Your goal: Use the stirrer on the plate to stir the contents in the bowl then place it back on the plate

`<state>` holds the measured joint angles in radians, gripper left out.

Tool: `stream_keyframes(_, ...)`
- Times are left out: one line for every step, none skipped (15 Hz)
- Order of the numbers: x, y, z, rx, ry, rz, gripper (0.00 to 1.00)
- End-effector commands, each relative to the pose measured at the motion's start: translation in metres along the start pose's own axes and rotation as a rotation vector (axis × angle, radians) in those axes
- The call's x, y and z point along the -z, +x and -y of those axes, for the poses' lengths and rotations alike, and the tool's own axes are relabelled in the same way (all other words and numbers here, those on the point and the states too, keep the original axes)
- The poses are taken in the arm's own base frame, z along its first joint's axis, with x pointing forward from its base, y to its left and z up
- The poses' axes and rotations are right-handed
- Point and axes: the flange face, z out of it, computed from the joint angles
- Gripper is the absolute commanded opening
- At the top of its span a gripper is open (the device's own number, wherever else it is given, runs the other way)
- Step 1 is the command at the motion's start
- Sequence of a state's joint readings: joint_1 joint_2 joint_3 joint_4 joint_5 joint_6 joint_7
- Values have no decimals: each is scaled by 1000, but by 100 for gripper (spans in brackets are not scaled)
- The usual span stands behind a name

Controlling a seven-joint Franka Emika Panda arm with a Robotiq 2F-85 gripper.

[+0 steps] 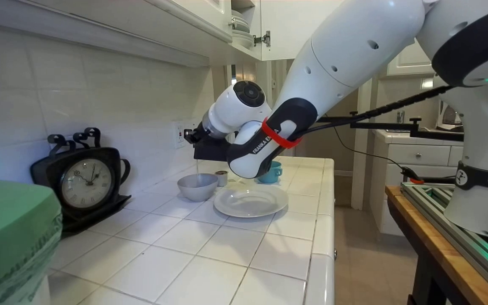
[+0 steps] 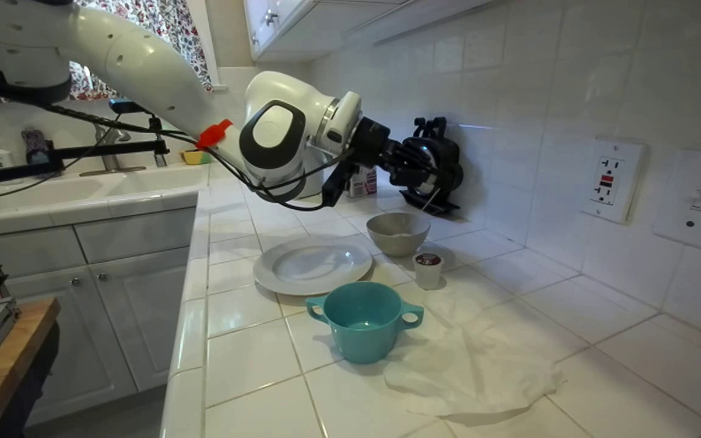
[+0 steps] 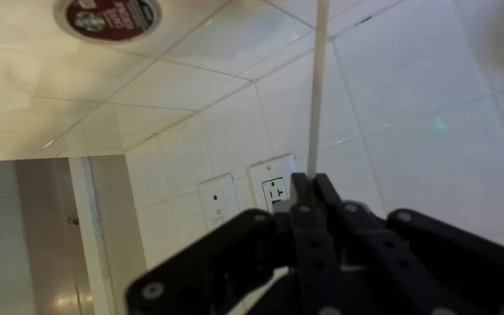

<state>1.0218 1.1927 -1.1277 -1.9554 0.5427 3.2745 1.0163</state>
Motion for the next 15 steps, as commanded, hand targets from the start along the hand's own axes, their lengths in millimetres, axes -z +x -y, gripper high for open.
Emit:
stream_keyframes(11,8,-9,21,-36,63,1)
stream_keyframes(11,10,-12,20,-46,62,1)
stream_keyframes(10,12,-14,18,-56,59,1)
stream_keyframes(9,14,-16,15,-64,52,1)
stream_keyframes(7,16,-18,11,-71,37,1)
stream_keyframes(5,18,-20,8,-77,20,1)
stream_keyframes(3,22,-21,2,-83,-8,1)
stream_keyframes(2,26,-22,5,-88,-32,1)
stream_keyframes(1,28,-22,8,-90,-41,1)
stream_keyframes(-1,29,-22,12,-91,-51,1)
stream_keyframes(-2,29,-21,16,-83,-60,1)
stream_keyframes(-3,26,-20,19,-77,-61,1)
stream_keyframes(-4,22,-19,21,-71,-61,1)
stream_keyframes(-5,18,-17,23,-65,-62,1)
stream_keyframes(-6,15,-14,25,-57,-67,1)
